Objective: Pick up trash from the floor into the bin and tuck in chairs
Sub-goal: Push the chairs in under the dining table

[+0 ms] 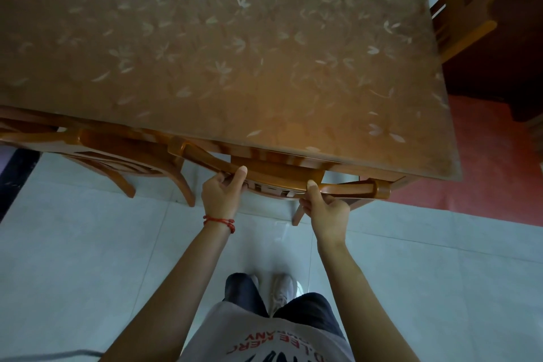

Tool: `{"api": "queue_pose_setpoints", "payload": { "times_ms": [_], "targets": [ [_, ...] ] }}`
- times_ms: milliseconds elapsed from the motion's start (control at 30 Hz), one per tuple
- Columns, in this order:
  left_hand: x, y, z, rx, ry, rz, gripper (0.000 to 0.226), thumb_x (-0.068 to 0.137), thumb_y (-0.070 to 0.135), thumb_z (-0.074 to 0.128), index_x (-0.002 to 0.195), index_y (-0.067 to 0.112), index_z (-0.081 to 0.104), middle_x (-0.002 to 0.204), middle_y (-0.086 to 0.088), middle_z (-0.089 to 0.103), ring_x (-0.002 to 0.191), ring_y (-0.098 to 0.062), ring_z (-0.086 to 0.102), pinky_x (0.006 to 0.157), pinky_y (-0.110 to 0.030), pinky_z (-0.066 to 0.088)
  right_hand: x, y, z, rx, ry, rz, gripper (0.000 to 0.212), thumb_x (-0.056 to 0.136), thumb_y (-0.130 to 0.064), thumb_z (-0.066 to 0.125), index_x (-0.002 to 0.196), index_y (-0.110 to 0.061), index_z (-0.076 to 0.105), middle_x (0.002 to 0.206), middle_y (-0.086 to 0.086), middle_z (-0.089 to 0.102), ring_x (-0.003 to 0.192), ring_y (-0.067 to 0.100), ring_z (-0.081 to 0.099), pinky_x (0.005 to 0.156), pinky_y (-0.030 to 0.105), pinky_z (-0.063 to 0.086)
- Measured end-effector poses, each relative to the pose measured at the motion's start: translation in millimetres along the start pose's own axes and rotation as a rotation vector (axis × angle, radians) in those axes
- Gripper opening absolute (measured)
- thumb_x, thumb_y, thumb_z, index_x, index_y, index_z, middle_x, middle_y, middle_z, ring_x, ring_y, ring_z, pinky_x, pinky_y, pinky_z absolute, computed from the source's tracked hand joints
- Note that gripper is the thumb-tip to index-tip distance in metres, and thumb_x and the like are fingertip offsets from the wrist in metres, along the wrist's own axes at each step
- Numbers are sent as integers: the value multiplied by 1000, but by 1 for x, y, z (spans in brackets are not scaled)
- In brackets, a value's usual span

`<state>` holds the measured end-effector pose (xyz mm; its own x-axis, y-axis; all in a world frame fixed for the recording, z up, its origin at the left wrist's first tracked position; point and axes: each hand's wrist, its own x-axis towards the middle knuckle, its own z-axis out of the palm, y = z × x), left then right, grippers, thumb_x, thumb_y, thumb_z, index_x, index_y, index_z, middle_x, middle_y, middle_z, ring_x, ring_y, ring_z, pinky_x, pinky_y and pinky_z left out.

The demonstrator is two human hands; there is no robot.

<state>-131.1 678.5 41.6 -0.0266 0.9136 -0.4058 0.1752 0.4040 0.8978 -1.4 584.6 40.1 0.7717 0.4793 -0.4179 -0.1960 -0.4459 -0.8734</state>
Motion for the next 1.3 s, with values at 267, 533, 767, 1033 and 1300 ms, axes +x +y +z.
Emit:
{"api": "queue_pose_setpoints", "payload": {
  "times_ms": [267, 533, 767, 1033, 1300],
  "targets": [
    [0, -2, 1, 9, -14, 11, 19, 79, 31, 66, 65, 19, 62, 81, -15, 70, 87, -29, 67, 88, -52, 51, -2, -2, 2, 34, 28, 23, 27, 84, -35, 60, 60, -23, 62, 61, -11, 66, 64, 6, 66, 67, 21, 52],
    [-4, -1, 3, 50, -22, 34, 30, 82, 33, 63, 79, 3, 64, 83, -16, 70, 85, -28, 67, 87, -50, 52, 0, 0, 3, 45, 50, 44, 28, 84, -34, 60, 62, -18, 64, 66, -3, 69, 69, 9, 68, 75, 30, 56],
    [-11, -2, 9, 74, -25, 68, 34, 83, 31, 61, 80, -2, 63, 84, -20, 70, 85, -28, 67, 84, -48, 54, 4, 2, -3, 33, 104, 57, 30, 84, -35, 59, 56, -24, 62, 62, -6, 69, 72, 16, 69, 83, 44, 55],
    [-12, -3, 10, 88, -23, 53, 35, 83, 33, 61, 79, -2, 62, 84, -20, 70, 84, -28, 67, 84, -48, 54, 5, 5, -4, 22, 104, 49, 30, 84, -37, 58, 58, -23, 63, 63, -7, 69, 71, 14, 68, 83, 43, 55],
    [-11, -4, 7, 144, -34, 81, 38, 84, 36, 59, 81, -2, 63, 83, -18, 70, 83, -27, 67, 82, -44, 54, 2, 7, -2, -16, 102, 1, 33, 86, -40, 55, 57, -25, 60, 63, -8, 66, 71, 13, 66, 79, 37, 54]
  ]
}}
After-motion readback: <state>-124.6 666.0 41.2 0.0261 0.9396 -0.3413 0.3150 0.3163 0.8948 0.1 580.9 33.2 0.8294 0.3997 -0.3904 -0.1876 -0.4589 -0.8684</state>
